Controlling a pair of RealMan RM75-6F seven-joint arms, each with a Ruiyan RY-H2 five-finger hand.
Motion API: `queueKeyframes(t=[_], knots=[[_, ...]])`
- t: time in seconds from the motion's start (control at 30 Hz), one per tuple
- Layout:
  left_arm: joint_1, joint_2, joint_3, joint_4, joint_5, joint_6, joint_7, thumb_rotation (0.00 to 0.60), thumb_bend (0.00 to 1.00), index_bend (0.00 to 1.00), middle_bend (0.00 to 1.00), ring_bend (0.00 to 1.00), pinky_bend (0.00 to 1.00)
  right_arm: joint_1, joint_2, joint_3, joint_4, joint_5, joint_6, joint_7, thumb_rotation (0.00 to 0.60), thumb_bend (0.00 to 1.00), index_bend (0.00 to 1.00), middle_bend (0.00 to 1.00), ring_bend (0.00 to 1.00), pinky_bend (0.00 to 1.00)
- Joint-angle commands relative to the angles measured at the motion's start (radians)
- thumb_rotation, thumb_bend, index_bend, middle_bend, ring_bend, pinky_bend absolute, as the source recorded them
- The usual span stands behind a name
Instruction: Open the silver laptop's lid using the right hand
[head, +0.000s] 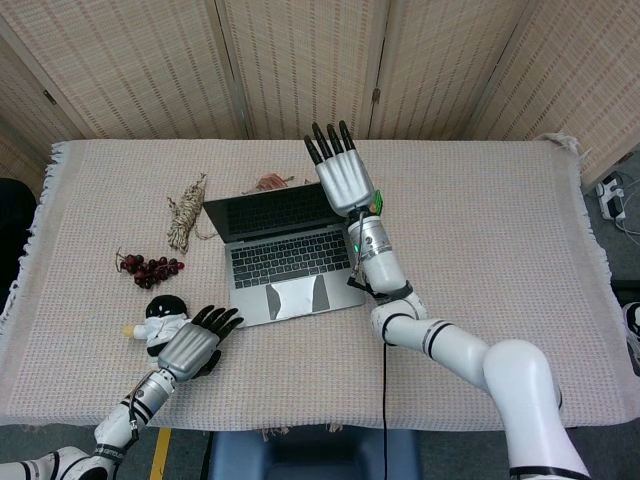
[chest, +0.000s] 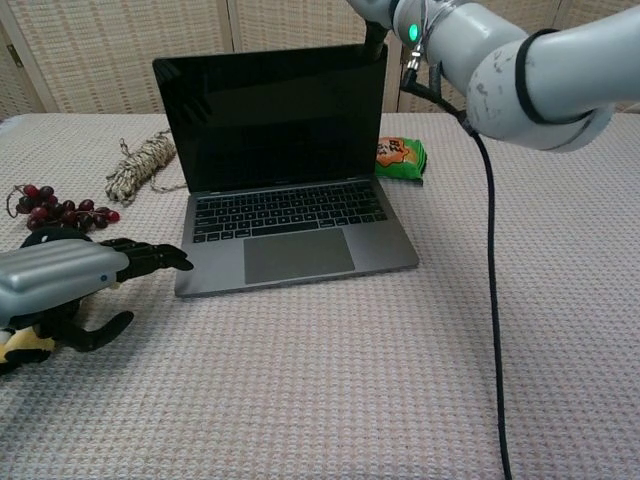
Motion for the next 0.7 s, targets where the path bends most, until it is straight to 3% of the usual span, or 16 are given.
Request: queueKeyframes(t=[0.03,0.13,0.33,0.53,0.7], knots=[[0.008,0.015,-0.003,-0.016,0.011,0.021,-0.012,0.600,0.69,0.06,0.05,0.00,0.00,-0.141,0.173,-0.046,-0.297,-0.030,0.109,0.007,0.600,0.41,0.00,0.00,0.00,0.00],[0.017,0.041,-0.011,-0.038,0.015,0.042,-0.028,0.600,0.69,0.06,0.05,0.00,0.00,-0.224,0.284,-0.068,-0.487,-0.026,0.149,0.021,0.600,0.41,0.00,0.00,0.00,0.00],[0.036,0.095,-0.028,-0.074,0.009,0.080,-0.061,0.600,0.69,0.06,0.05,0.01,0.00,-0.353,0.457,-0.132,-0.732,-0.070,0.209,0.076,0.600,0.41,0.00,0.00,0.00,0.00],[0.060,0.141,-0.054,-0.096,-0.017,0.119,-0.099,0.600,0.69,0.07,0.05,0.01,0.00,-0.468,0.596,-0.196,-0.871,-0.120,0.234,0.184,0.600,0.41,0.00,0.00,0.00,0.00],[0.095,0.179,-0.074,-0.113,-0.044,0.170,-0.129,0.600,0.69,0.07,0.05,0.01,0.00,-0.575,0.701,-0.266,-0.919,-0.248,0.259,0.367,0.600,0.41,0.00,0.00,0.00,0.00]])
